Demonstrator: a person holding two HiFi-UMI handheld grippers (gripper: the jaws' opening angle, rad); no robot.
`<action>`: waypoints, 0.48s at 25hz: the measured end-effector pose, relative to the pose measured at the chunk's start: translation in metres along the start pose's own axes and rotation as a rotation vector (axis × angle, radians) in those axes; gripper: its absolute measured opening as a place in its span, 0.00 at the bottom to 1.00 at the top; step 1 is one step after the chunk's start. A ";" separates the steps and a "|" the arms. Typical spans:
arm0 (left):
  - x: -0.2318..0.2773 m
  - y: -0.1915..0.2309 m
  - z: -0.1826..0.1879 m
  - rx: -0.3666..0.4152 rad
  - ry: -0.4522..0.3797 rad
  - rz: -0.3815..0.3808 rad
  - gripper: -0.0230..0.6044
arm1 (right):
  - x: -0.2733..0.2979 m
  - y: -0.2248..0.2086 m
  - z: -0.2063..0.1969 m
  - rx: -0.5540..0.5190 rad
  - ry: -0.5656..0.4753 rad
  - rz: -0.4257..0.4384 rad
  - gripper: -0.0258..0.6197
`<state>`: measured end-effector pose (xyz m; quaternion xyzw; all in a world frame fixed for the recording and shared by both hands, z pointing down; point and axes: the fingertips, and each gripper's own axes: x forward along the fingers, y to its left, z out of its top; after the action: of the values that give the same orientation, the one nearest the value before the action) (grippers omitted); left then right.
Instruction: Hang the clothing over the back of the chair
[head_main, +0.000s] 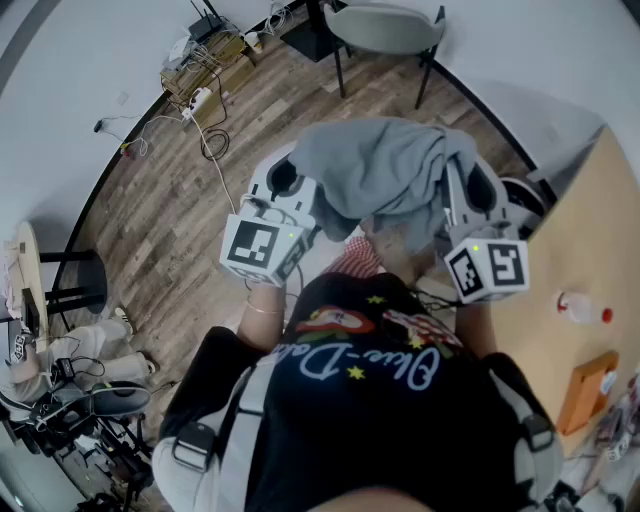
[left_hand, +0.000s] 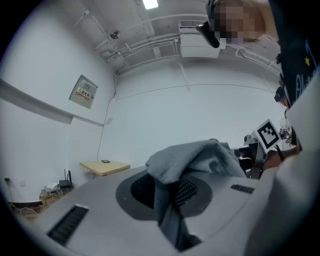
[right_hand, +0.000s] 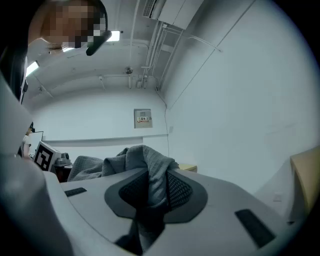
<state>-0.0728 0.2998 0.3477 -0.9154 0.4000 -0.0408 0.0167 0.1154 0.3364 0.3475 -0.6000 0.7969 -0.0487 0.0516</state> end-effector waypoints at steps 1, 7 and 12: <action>0.000 0.000 -0.001 -0.003 -0.001 0.002 0.09 | 0.000 0.000 -0.001 0.000 -0.002 0.002 0.15; 0.001 -0.002 -0.003 -0.005 0.008 0.016 0.09 | 0.000 -0.002 0.001 0.005 -0.007 0.014 0.15; -0.004 -0.002 0.000 -0.006 0.006 0.020 0.09 | 0.000 0.001 0.003 0.012 -0.008 0.021 0.15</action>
<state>-0.0739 0.3041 0.3478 -0.9112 0.4095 -0.0420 0.0134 0.1150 0.3368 0.3441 -0.5915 0.8025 -0.0506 0.0590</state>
